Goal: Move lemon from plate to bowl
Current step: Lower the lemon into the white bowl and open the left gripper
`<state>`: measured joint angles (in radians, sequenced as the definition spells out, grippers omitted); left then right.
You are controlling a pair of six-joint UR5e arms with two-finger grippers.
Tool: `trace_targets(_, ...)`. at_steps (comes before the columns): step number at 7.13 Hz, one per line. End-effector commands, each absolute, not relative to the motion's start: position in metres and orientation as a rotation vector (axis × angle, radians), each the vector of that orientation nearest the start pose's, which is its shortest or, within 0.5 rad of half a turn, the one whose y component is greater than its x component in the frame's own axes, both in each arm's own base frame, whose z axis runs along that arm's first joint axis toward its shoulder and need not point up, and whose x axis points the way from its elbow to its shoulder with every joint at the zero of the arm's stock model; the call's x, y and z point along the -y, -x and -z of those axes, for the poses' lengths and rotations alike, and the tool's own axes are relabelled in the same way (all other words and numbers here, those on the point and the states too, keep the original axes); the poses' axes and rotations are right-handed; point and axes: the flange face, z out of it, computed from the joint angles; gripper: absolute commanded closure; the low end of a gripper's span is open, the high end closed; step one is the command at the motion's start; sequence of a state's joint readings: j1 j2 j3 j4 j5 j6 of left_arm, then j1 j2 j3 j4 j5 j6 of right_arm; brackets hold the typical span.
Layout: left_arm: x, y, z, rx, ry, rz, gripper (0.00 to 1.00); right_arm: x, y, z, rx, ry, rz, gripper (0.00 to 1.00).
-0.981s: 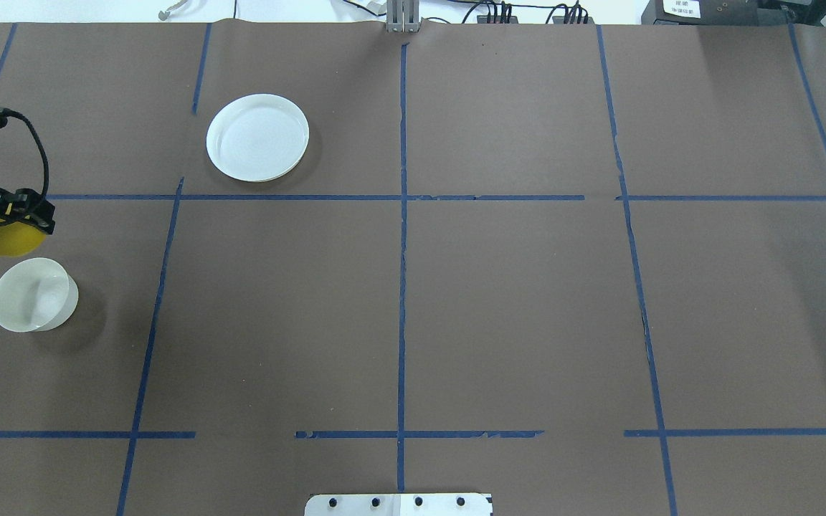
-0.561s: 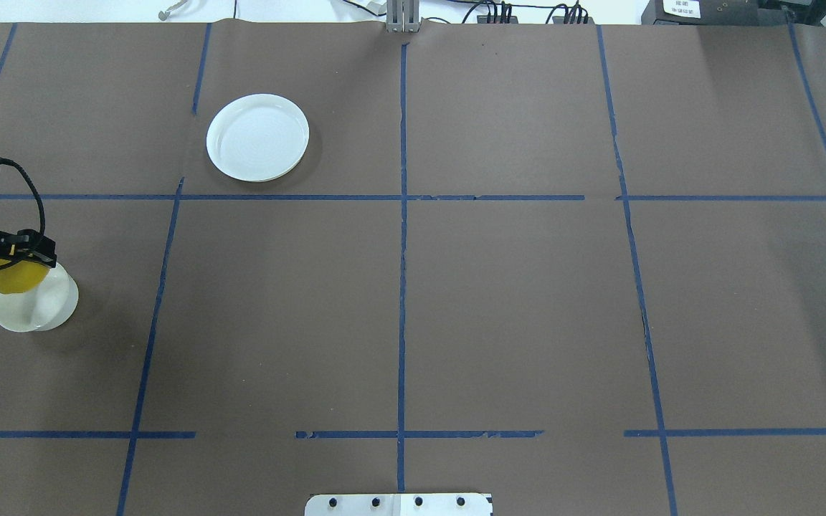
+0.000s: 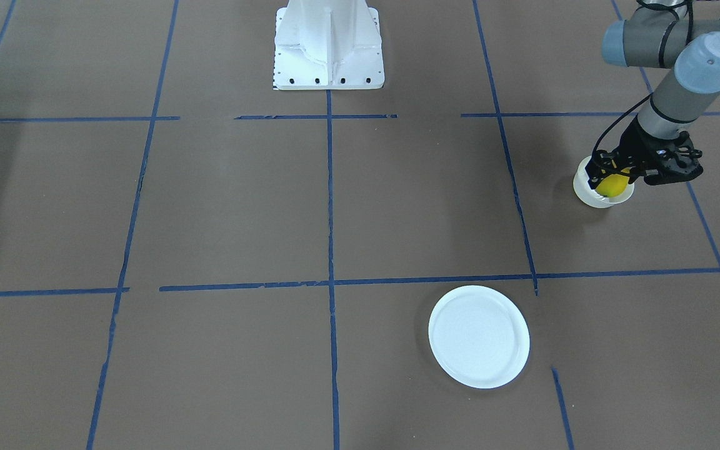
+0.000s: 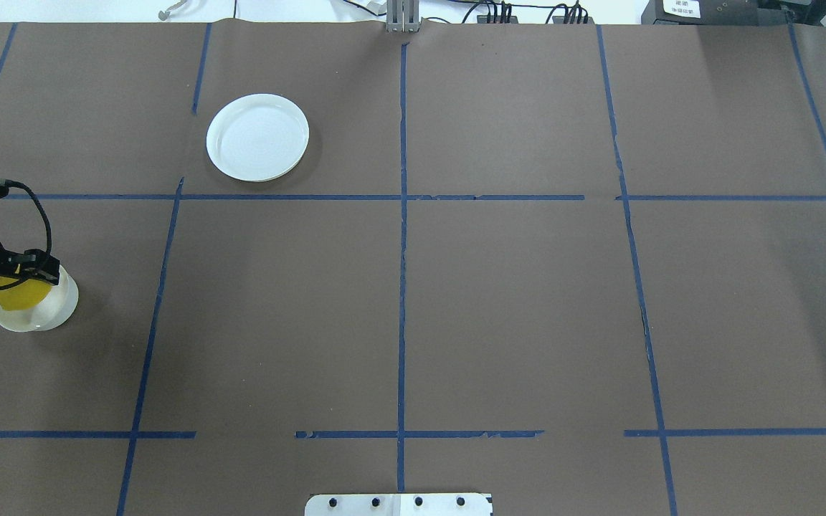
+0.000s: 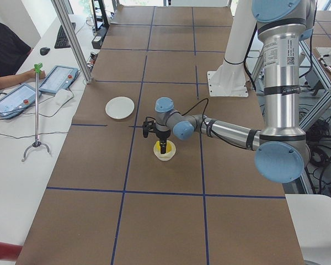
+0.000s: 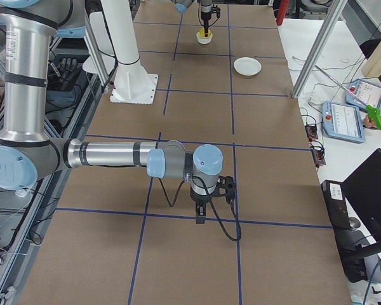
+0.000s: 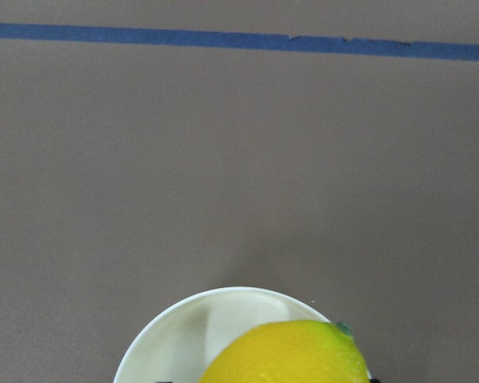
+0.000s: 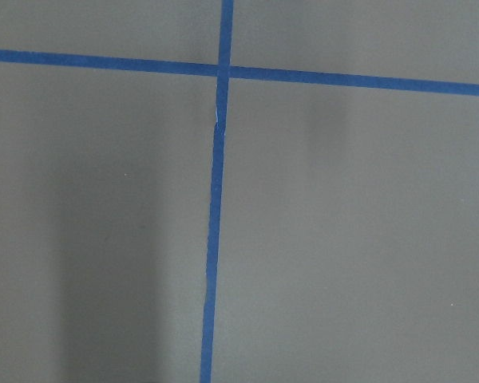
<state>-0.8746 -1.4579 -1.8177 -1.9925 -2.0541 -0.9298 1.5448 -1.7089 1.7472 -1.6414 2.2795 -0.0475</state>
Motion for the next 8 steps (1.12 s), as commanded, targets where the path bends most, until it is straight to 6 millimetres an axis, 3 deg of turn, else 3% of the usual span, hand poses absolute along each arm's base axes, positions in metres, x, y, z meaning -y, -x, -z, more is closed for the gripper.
trace_targets(1,0.411,-0.234,-0.560,-0.724,-0.029,0.080,1.00,0.432,-0.057,-0.647,0.709,0.023,0.059,0.00)
trace_targets(2,0.411,-0.236,-0.558,-0.728,-0.028,0.076,0.40,0.432,-0.057,-0.647,0.709,0.023,0.059,0.00)
trace_targets(3,0.411,-0.237,-0.554,-0.736,-0.035,0.071,0.00,0.432,-0.057,-0.647,0.709,0.023,0.059,0.00)
trace_targets(5,0.413,-0.238,-0.547,-0.746,-0.048,0.059,0.00,0.432,-0.057,-0.647,0.709,0.023,0.059,0.00)
trace_targets(7,0.407,-0.238,-0.534,-0.810,-0.035,-0.086,0.00,0.432,-0.057,-0.647,0.709,0.023,0.059,0.00)
trace_targets(8,0.413,-0.225,-0.535,-0.809,-0.067,-0.124,0.00,0.432,-0.057,-0.647,0.709,0.023,0.059,0.00)
